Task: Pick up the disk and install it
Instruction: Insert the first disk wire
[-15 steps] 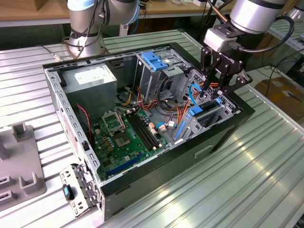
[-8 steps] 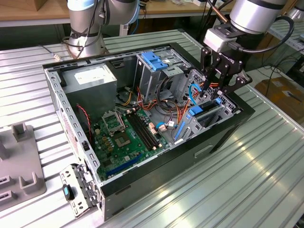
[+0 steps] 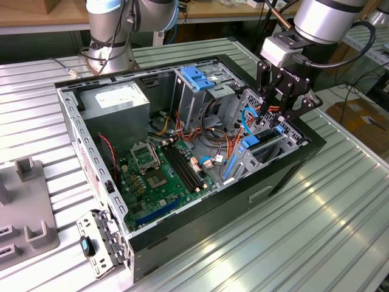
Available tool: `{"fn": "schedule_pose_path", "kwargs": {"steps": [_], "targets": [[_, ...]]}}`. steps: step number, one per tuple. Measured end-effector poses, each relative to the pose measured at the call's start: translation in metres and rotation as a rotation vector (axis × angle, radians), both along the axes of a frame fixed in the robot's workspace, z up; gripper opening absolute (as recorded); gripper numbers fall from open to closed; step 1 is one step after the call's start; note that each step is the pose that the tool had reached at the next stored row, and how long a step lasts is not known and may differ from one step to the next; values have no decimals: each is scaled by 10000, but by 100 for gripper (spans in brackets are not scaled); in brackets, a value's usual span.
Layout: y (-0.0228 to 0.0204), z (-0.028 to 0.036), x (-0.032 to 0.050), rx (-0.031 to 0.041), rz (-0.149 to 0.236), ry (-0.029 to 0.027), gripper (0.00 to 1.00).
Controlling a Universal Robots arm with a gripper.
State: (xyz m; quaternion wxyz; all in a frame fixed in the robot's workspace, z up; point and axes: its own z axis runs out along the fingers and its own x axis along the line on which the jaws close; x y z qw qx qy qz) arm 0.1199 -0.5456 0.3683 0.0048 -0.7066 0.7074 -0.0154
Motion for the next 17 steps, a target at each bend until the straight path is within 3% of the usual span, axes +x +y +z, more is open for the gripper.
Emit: {"fn": "schedule_pose_path", "kwargs": {"steps": [17], "targets": [[22,-13,10,-4,-1,0,43]]}}
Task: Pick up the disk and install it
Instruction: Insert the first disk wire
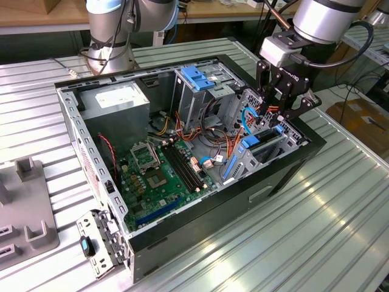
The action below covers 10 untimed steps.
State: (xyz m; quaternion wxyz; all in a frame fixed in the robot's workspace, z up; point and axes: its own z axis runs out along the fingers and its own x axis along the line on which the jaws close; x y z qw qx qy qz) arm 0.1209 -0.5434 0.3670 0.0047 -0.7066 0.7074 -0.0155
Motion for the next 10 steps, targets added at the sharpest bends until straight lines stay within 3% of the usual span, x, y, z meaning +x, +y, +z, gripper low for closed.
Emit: {"fn": "schedule_pose_path", "kwargs": {"steps": [6,10], "targets": [[56,-77,58,-66,0,0,43],[139,-93,65,-71,0,0,43]]}}
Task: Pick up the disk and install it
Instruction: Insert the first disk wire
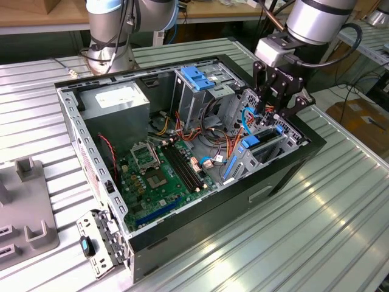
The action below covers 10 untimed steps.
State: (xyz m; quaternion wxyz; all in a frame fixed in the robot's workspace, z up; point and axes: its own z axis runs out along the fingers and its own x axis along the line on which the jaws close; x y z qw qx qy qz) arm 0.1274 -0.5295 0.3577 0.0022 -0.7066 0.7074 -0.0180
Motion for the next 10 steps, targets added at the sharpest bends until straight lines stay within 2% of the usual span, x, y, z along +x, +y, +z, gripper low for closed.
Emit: {"fn": "schedule_pose_path", "kwargs": {"steps": [1,3,5,10], "targets": [[12,-7,9,-15,2,0,43],[25,-32,44,-109,3,0,43],[31,-53,44,-162,1,1,43],[35,-63,45,-189,2,0,43]]}}
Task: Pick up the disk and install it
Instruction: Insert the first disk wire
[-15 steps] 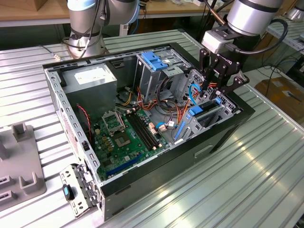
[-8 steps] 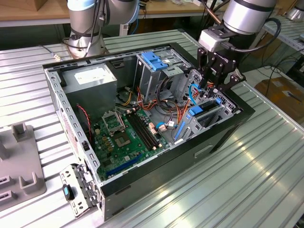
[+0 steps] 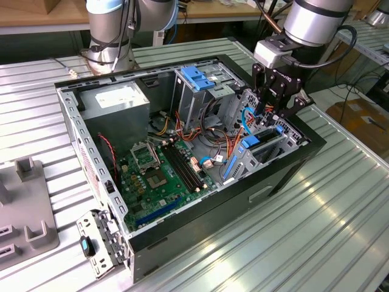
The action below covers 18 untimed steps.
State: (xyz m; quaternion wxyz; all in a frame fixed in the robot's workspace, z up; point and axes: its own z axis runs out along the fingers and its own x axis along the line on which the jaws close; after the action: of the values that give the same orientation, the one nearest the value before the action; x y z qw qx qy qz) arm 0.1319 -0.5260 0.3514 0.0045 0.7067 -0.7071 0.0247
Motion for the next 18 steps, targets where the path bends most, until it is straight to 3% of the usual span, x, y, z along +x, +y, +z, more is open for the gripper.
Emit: {"fn": "schedule_pose_path", "kwargs": {"steps": [5,18], "targets": [[0,-18,0,-42,0,1,43],[0,-24,1,-43,0,0,43]]}}
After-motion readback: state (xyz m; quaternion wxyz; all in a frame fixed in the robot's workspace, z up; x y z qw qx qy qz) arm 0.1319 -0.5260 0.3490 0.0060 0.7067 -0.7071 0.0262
